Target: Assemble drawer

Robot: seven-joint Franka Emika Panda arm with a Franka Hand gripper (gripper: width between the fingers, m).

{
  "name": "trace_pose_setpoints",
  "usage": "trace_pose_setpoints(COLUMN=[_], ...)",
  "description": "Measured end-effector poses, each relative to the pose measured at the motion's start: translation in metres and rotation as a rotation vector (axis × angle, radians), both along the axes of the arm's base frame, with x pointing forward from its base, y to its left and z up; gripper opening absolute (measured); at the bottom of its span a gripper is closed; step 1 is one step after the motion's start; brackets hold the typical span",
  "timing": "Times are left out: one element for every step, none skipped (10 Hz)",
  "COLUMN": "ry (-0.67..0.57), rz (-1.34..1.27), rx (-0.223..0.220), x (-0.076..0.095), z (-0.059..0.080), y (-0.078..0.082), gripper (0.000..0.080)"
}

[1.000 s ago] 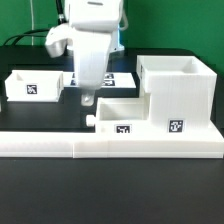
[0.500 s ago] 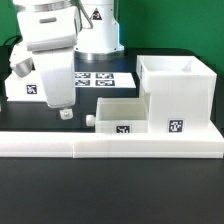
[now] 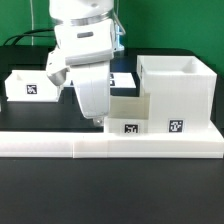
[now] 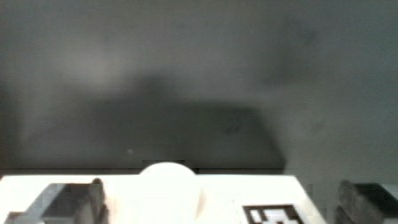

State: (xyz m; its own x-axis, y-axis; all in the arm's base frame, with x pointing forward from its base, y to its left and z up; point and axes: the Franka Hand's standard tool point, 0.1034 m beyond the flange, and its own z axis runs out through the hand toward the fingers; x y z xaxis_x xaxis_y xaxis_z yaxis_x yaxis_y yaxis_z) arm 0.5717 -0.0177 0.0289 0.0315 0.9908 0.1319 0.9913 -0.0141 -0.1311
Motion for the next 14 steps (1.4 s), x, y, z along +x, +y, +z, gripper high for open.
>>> trace_pose_setpoints(ry=[0.006,0.011,0.015,0.015,0.015,0.02,0.046,0.047,0.044,0.039,0.042,0.042,0.042,0.048], rz=[-0.018,-0.04,-0.069,-0.067,-0.068,-0.044,0.062,0.036,0.019,0.0,-0.001,-0.001,-0.001,0.005], rx=[-0.013,-0.025,-0.029,-0.028,-0.028,-0.027,-0.03,-0.041,-0.04,-0.041,-0.041,-0.041,-0.041,-0.036], x=[0.0,0.0,0.0,0.0,0.0,0.0,0.004,0.012,0.013,0.015,0.014,0.014,0.014,0.012], z=[0.0,0.0,-0.001,-0.001,-0.001,-0.002,-0.004,-0.004,0.0,0.001,0.0,-0.001,-0.001,-0.004], y=[0.001,0.002,0.003,0.001,0.001,0.001,-0.003,0.004,0.015,0.02,0.018,0.017,0.018,0.02], gripper=[0.0648,0.0648,0.0648,0.0648,0.0648,0.0648,0.0648,0.0648,0.0648,0.0648,0.0648,0.0648,0.0648,0.0648])
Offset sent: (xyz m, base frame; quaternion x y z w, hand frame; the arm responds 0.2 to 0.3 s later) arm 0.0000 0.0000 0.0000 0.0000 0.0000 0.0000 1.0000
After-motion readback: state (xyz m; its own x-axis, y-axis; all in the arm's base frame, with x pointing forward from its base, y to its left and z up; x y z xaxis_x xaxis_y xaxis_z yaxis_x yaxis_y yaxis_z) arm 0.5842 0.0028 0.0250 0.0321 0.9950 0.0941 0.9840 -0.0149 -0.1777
